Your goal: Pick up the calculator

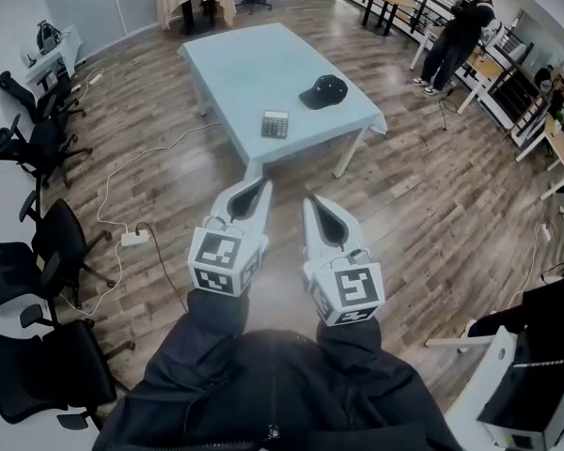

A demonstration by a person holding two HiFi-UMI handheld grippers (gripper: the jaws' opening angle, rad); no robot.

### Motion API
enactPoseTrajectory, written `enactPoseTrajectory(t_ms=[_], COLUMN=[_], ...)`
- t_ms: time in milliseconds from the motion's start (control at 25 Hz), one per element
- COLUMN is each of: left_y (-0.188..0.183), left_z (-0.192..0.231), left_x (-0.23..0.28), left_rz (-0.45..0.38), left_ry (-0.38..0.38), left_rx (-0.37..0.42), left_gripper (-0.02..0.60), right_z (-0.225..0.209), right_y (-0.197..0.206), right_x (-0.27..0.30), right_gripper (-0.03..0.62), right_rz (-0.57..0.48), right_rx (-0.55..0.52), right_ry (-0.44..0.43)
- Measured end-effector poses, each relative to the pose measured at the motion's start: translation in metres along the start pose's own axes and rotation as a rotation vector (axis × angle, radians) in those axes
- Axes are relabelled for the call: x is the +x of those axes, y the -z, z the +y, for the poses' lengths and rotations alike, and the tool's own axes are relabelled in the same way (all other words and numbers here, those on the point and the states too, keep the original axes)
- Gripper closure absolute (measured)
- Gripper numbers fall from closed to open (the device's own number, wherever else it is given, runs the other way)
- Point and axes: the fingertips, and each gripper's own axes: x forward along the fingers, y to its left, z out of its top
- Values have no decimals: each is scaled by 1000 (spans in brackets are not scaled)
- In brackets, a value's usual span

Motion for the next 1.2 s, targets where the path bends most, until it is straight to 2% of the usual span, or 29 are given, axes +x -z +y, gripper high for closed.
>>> enactPoseTrajectory(t_ms=[400,640,880,1040,1200], left_y=[29,46,56,59,50], left_z=[-10,-1,34,60,96], left_x=[7,9,34,71,113], left_rz=[48,83,79,78,60], left_ry=[-18,-32,-43,-16,5], left_rx=[-9,-19,-36,-43,-28], left_gripper=[583,583,582,583,583], right_z=[-10,-10,-12,-32,-54], right_y=[25,42,63,73,67], right_x=[-8,1,34,74,124], right_gripper=[595,595,595,595,595], right_rz=[25,48,79,95,66], right_rx=[33,54,53,53,40], right_ry=[-20,-31,-41,-10,20])
